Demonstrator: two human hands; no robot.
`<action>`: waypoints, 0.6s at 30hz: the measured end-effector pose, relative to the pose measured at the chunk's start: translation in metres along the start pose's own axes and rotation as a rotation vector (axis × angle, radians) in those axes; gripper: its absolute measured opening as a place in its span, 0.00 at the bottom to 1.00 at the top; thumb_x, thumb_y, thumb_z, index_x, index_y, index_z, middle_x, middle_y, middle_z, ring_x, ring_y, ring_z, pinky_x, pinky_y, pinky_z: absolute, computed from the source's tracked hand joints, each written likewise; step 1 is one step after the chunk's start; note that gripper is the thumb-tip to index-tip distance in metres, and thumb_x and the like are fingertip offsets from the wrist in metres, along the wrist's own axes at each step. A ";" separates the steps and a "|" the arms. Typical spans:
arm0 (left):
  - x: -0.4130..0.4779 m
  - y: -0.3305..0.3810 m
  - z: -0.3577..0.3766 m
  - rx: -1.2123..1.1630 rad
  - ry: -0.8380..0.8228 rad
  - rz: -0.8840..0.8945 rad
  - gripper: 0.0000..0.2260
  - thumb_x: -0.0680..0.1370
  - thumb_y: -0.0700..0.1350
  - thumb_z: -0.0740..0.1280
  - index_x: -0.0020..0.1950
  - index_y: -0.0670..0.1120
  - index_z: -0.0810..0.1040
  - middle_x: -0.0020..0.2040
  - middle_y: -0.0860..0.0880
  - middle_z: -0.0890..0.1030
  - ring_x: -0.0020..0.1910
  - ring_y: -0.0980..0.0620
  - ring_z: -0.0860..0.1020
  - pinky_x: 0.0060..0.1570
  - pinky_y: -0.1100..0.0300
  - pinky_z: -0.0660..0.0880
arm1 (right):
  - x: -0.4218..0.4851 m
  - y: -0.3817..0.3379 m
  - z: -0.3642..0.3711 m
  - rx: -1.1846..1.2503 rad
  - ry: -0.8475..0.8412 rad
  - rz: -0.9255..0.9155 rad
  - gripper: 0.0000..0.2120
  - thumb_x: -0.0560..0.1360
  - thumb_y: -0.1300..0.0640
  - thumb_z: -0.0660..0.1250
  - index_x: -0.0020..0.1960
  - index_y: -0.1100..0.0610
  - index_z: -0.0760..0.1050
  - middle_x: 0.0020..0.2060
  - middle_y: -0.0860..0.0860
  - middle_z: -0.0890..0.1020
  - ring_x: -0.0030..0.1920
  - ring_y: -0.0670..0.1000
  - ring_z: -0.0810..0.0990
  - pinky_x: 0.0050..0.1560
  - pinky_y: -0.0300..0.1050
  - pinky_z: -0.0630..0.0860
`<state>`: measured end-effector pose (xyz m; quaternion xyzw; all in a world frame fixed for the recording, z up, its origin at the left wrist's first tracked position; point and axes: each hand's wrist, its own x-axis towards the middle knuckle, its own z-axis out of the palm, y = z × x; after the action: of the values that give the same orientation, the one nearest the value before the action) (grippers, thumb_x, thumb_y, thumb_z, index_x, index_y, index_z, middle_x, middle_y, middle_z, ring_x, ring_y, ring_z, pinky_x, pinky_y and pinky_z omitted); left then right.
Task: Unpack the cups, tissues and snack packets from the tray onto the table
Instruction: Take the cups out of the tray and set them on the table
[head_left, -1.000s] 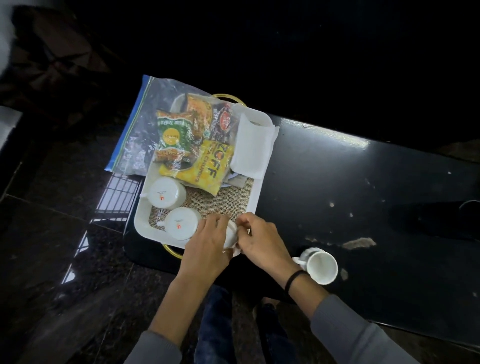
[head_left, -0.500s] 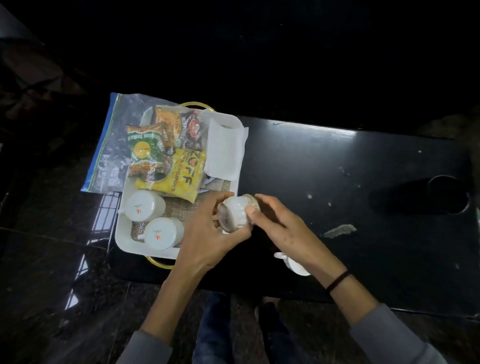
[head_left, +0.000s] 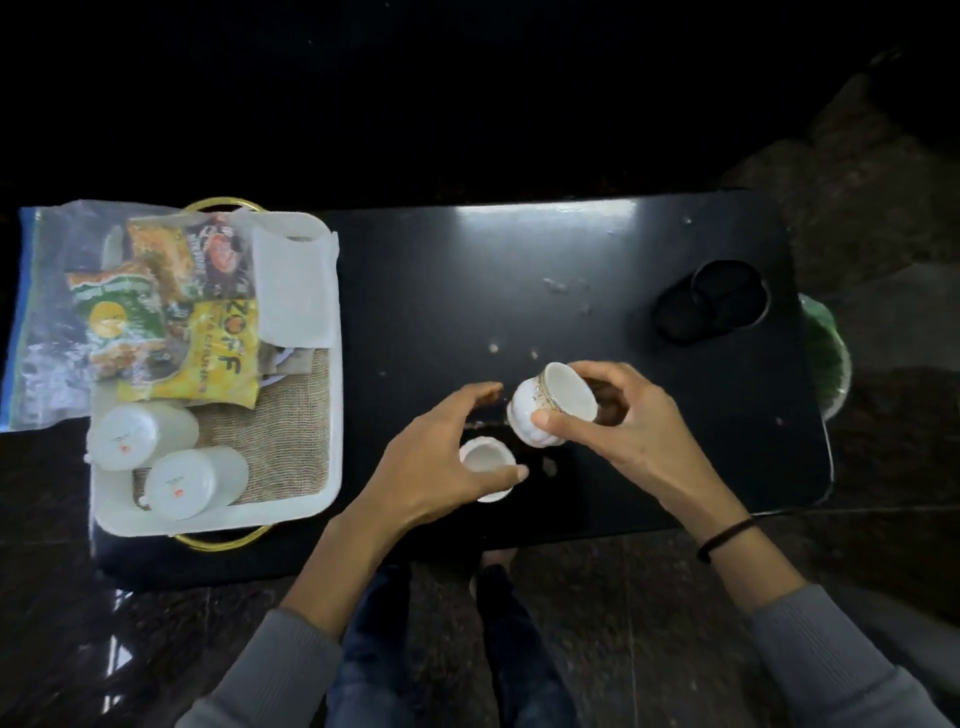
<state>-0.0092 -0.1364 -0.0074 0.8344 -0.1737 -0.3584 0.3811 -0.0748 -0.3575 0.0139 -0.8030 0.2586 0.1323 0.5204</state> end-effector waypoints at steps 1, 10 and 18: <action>-0.001 -0.002 0.005 0.133 -0.013 0.003 0.40 0.66 0.65 0.75 0.75 0.61 0.64 0.72 0.63 0.73 0.68 0.59 0.75 0.67 0.53 0.73 | -0.003 0.009 -0.005 -0.074 0.025 -0.015 0.29 0.62 0.37 0.82 0.60 0.43 0.80 0.55 0.40 0.81 0.54 0.36 0.81 0.52 0.29 0.77; -0.010 -0.023 0.042 0.493 -0.024 0.010 0.37 0.74 0.54 0.74 0.78 0.54 0.61 0.76 0.57 0.67 0.69 0.53 0.72 0.63 0.55 0.72 | -0.022 0.071 -0.002 -0.664 -0.006 -0.169 0.29 0.64 0.43 0.79 0.61 0.52 0.76 0.57 0.47 0.77 0.54 0.51 0.79 0.56 0.47 0.68; -0.011 -0.026 0.048 0.494 0.005 0.003 0.35 0.73 0.52 0.75 0.77 0.53 0.63 0.74 0.56 0.69 0.68 0.52 0.73 0.60 0.54 0.74 | -0.026 0.084 0.005 -0.723 -0.004 -0.176 0.29 0.63 0.46 0.79 0.59 0.53 0.75 0.55 0.48 0.76 0.52 0.52 0.78 0.53 0.48 0.68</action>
<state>-0.0515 -0.1382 -0.0441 0.9028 -0.2565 -0.3023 0.1665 -0.1427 -0.3733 -0.0405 -0.9539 0.1240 0.1713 0.2130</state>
